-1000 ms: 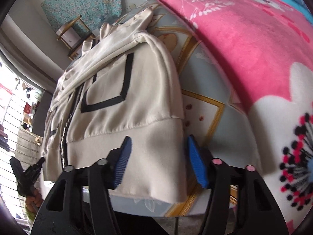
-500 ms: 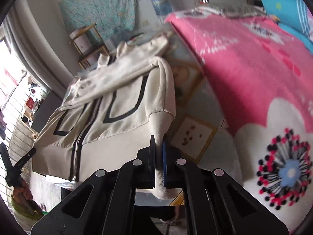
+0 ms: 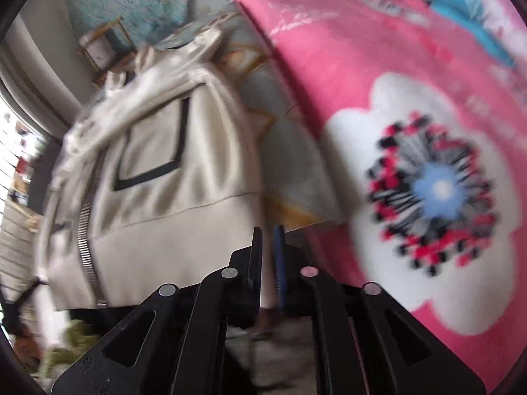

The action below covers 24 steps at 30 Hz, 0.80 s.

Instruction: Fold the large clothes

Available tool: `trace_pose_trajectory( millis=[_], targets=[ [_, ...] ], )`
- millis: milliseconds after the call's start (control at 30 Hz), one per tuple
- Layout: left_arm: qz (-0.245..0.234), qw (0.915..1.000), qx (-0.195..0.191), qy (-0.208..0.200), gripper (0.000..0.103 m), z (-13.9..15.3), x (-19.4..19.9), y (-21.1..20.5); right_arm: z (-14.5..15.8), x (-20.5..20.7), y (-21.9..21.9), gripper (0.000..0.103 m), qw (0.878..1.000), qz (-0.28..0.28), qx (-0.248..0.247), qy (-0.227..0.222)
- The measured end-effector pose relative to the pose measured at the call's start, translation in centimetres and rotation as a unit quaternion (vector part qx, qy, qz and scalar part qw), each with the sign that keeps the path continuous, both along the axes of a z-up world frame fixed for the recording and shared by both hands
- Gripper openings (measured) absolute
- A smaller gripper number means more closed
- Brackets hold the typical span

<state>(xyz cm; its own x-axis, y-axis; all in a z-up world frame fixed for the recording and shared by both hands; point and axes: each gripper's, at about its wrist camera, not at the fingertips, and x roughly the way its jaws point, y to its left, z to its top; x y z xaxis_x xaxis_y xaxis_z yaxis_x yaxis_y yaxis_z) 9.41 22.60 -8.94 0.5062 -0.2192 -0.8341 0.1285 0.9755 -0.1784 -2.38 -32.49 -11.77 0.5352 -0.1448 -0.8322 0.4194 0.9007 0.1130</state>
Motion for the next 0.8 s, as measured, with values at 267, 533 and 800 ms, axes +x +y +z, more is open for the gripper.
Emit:
trace_pose_trajectory(
  millis=[267, 533, 800],
  targets=[
    [-0.027, 0.9957, -0.074, -0.048, 0.009, 3.1, 6.4, -0.7, 3.9, 5.9, 3.1, 0.033, 0.995, 0.084, 0.007, -0.061],
    [-0.079, 0.9914, -0.05, -0.092, 0.056, 6.8, 16.5, -7.1, 6.8, 17.5, 8.6, 0.071, 0.976, 0.203, -0.02, -0.073],
    [-0.112, 0.9884, -0.095, -0.038, 0.072, 8.3, 34.1, -14.6, 9.3, 36.8, 8.5, 0.076, 0.967, 0.234, 0.077, -0.059]
  ],
)
